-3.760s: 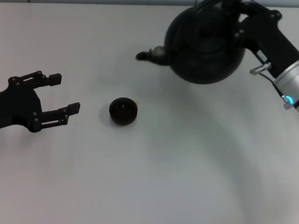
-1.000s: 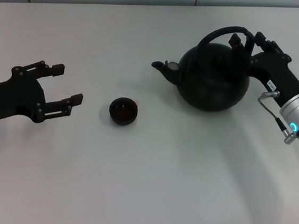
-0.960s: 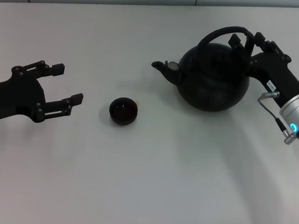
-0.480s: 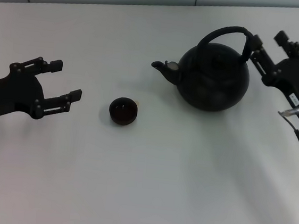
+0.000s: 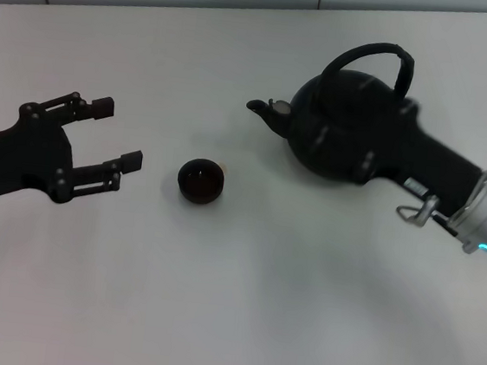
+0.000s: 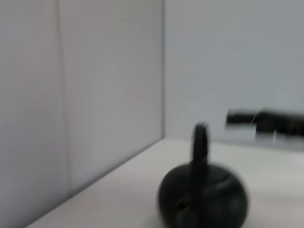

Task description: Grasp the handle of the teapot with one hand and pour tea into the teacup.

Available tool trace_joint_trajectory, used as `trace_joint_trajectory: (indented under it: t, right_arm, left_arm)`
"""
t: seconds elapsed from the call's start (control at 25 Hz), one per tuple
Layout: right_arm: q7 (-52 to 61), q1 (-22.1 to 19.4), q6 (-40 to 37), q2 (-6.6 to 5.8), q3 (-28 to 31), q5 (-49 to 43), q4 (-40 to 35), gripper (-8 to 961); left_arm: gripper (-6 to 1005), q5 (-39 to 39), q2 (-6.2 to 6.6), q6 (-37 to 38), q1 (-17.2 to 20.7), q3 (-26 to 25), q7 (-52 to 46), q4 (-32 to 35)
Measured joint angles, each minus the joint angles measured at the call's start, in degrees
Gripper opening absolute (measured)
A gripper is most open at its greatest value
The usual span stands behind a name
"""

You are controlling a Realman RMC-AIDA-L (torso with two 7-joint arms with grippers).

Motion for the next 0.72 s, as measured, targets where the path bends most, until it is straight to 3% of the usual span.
trace_joint_trajectory:
  t: [0.08,0.2,0.36,0.4,0.48,0.52,0.56,0.64,0.72]
  right_arm:
    - [1.6,0.8,-0.4,0.00,-3.5,-1.6,-1.9,665]
    - [2.6,1.1,-1.8,0.02,-6.8,-1.8,-3.8,665]
    - [5.3,0.8,-4.1,0.05,-10.5,-1.8,-7.3,665]
    - [6.5,0.7,-4.4,0.05,-11.5,-1.8,-8.3,665]
    - [9.2,0.5,-4.4,0.06,-14.1,-1.8,-10.4,665]
    - [12.0,0.3,-4.4,0.09,-16.7,-1.8,-12.4,665]
    - [12.0,0.3,-4.4,0.09,-16.7,-1.8,-12.4,665]
    - [15.2,0.0,-4.2,0.16,-20.5,-1.8,-15.4,665]
    - [15.8,-0.1,-4.0,0.17,-21.3,-1.8,-16.0,665]
  left_arm:
    - [798,0.0,0.00,0.0,0.0,0.0,0.0,0.0]
    - [798,0.0,1.49,13.2,0.7,-2.6,-0.7,0.2]
    - [798,0.0,1.49,13.2,0.7,-2.6,-0.7,0.2]
    - [798,0.0,2.24,16.9,0.8,-3.2,-1.5,0.2]
    - [798,0.0,2.24,16.9,0.8,-3.2,-1.5,0.2]
    - [798,0.5,5.06,26.4,1.1,-4.5,-3.0,-0.2]
    - [798,1.2,5.84,28.3,1.2,-4.5,-3.5,-0.3]
    - [798,1.2,5.84,28.3,1.2,-4.5,-3.5,-0.3]
    - [798,3.3,6.74,29.7,1.2,-4.6,-4.1,-0.1]
